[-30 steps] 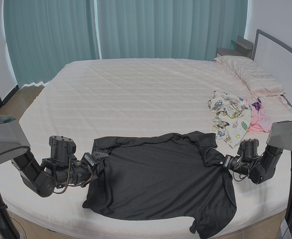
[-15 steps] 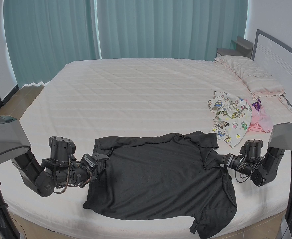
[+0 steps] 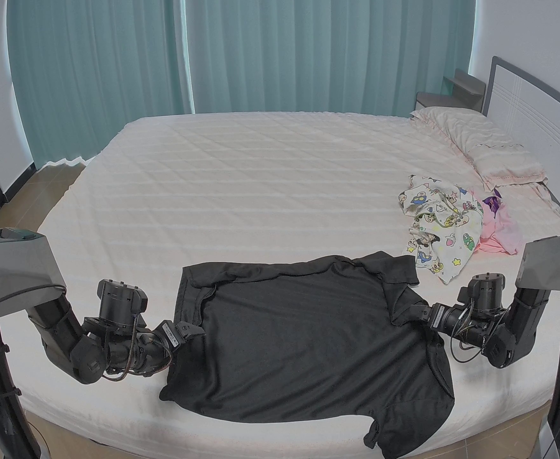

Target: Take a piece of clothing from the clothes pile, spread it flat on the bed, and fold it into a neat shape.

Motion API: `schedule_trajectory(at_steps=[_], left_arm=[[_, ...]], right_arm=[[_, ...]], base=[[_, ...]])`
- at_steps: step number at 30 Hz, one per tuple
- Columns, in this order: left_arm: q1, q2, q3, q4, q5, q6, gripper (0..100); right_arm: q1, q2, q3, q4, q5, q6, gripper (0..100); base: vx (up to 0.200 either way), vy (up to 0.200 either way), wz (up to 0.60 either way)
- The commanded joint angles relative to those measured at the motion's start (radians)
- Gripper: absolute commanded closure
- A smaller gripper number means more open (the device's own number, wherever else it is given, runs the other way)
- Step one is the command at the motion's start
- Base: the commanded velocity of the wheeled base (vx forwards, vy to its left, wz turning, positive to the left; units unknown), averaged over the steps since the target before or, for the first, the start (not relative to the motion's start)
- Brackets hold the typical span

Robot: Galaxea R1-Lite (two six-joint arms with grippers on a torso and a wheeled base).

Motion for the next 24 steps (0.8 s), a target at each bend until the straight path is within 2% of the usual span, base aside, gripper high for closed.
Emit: schedule_trajectory(at_steps=[1,3,5,8,13,14,16,24], left_arm=[[-0.002,0.011,0.011,0.000,0.000,0.004,0],[-0.002,0.011,0.012,-0.002,0.000,0.004,0],[-0.002,0.016,0.012,-0.003,0.000,0.004,0],[-0.002,0.016,0.012,-0.003,0.000,0.004,0],[-0.002,0.014,0.012,-0.006,0.000,0.004,0],[-0.002,0.014,0.012,-0.006,0.000,0.004,0],[-0.002,0.014,0.012,-0.006,0.000,0.004,0],[-0.002,0.014,0.011,-0.006,0.000,0.004,0]], right_arm=[[0.098,0.021,-0.051,0.034,-0.013,-0.028,0],[0.115,0.025,-0.080,0.057,-0.030,-0.036,0],[0.148,0.025,-0.175,0.150,-0.096,-0.039,0],[0.181,0.022,-0.240,0.235,-0.134,-0.048,0],[0.198,0.068,-0.289,0.276,-0.245,-0.203,0],[0.198,0.068,-0.289,0.276,-0.245,-0.203,0],[0.184,0.090,-0.326,0.282,-0.303,-0.264,0],[0.139,0.147,-0.361,0.298,-0.346,-0.298,0]], base=[[0.000,0.000,0.00],[0.000,0.000,0.00],[0.000,0.000,0.00],[0.000,0.000,0.00],[0.000,0.000,0.00],[0.000,0.000,0.00],[0.000,0.000,0.00],[0.000,0.000,0.00]])
